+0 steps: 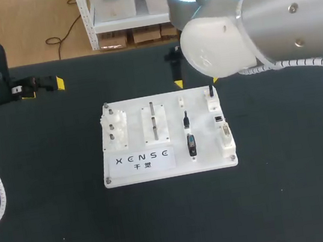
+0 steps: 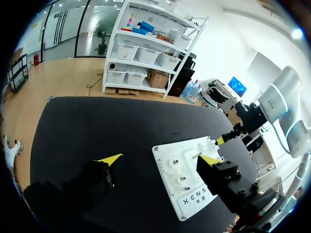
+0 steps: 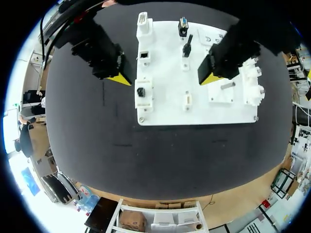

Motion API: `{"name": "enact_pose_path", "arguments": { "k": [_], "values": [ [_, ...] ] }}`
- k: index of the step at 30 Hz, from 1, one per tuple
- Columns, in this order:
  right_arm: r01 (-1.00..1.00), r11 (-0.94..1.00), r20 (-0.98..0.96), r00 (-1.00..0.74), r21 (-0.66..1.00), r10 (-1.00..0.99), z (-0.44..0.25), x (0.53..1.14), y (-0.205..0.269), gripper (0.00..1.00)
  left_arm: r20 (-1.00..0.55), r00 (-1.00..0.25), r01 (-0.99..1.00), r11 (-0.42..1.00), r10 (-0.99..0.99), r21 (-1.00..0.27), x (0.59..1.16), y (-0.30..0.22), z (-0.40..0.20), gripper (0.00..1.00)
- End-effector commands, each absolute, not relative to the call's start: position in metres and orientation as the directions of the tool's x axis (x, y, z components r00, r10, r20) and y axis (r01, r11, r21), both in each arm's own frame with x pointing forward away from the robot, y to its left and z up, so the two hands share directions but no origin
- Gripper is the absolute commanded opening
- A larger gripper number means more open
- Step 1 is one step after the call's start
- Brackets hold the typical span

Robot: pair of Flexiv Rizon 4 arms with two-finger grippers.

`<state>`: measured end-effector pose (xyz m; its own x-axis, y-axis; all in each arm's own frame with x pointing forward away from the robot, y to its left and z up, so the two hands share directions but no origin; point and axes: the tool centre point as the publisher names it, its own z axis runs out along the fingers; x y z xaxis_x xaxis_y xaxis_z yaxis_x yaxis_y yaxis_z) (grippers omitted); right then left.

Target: Insert the USB connector, Ethernet cable, and multi-pin plug into their matching sockets one by one.

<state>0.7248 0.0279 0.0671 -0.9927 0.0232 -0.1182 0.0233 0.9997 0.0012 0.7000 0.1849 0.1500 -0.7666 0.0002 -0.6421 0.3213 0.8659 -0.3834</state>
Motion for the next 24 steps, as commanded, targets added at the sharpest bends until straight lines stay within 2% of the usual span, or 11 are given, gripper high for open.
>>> {"name": "enact_pose_path", "arguments": {
  "k": [1, 24],
  "values": [
    [0.016, 1.0, -0.142, -0.99, 0.006, 0.016, 0.066, 0.702, 0.032, 1.0, -0.642, -0.767, 0.321, 0.866, 0.0, -0.383, 0.7, 0.185, 0.15, 1.0],
    [-0.062, 0.998, -0.059, -0.996, 0.026, -0.06, 0.024, 0.656, 0.055, 1.0, -0.642, -0.767, 0.321, 0.866, 0.0, -0.383, 0.7, 0.185, 0.15, 1.0]
  ]
}}
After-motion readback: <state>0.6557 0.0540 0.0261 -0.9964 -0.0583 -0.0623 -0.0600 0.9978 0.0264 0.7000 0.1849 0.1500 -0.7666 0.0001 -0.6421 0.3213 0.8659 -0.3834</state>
